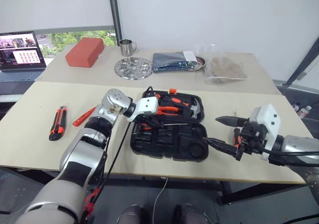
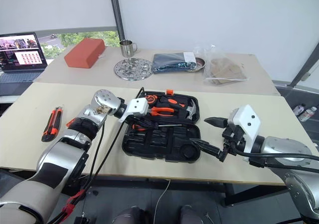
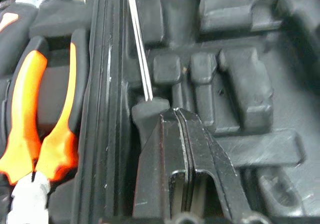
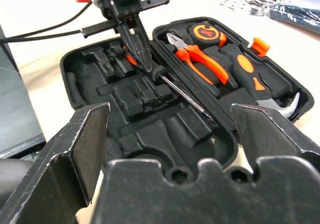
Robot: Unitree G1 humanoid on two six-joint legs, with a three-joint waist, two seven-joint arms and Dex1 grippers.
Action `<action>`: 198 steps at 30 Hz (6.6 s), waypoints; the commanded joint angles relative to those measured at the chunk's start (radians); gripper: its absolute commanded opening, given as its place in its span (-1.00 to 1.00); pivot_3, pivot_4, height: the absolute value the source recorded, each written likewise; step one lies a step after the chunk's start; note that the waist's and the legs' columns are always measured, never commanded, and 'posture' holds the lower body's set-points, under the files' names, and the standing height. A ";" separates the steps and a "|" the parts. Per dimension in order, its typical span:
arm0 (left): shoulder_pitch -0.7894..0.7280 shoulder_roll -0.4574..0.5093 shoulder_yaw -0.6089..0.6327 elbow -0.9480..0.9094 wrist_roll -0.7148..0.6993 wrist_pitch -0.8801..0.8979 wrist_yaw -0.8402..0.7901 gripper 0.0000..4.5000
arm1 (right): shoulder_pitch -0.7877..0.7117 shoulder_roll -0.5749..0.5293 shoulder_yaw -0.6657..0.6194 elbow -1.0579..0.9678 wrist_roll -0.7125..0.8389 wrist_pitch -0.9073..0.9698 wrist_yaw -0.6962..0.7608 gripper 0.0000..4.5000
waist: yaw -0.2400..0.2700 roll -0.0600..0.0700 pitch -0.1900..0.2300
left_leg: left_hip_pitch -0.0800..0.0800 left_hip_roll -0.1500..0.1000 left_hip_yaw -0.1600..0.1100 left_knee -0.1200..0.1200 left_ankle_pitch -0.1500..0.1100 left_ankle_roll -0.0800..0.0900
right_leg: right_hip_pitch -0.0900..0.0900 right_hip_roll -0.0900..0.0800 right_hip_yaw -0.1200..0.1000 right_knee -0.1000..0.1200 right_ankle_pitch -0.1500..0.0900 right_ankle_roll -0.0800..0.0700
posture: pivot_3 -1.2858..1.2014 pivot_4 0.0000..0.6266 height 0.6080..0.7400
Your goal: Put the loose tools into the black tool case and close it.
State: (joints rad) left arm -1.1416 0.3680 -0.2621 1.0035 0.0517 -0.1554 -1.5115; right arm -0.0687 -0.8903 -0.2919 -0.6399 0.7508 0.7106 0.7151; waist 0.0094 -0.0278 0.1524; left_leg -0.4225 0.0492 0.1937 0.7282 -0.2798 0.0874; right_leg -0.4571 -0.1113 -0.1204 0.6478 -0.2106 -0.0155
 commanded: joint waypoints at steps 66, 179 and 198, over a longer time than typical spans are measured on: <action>0.006 -0.059 -0.075 0.087 0.160 -0.130 0.187 -0.98 | 0.097 0.044 -0.090 0.027 -0.022 -0.034 -0.040 1.00 | 0.005 0.002 -0.002 | 0.001 -0.004 -0.001 0.002 -0.004 0.006 | 0.004 -0.004 0.000 -0.002 0.001 0.007 | 0.03 -0.52 0.94; 0.902 0.549 0.562 -1.094 -0.487 0.764 0.353 1.00 | -0.560 0.386 0.317 0.349 -0.271 0.040 0.273 -0.48 | -0.042 0.016 -0.001 | 0.016 -0.003 0.009 -0.016 0.003 -0.008 | -0.001 0.003 0.023 0.011 -0.011 0.001 | 0.03 -0.52 0.94; 0.741 0.629 0.511 -0.639 -0.280 0.688 0.524 1.00 | -0.459 0.250 0.227 0.109 -0.078 0.159 0.160 0.99 | 0.005 0.013 -0.001 | 0.016 -0.004 0.006 -0.018 -0.004 -0.023 | 0.000 -0.002 0.014 0.007 -0.007 -0.005 | 0.03 -0.52 0.94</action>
State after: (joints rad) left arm -0.3474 0.9870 0.3142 0.2992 -0.2727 0.5645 -0.9837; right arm -0.5282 -0.6350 -0.0426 -0.4903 0.6514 0.8880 0.8915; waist 0.0140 -0.0149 0.1514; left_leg -0.4082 0.0453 0.2015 0.7102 -0.2839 0.0643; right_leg -0.4581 -0.1115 -0.1068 0.6549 -0.2173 -0.0209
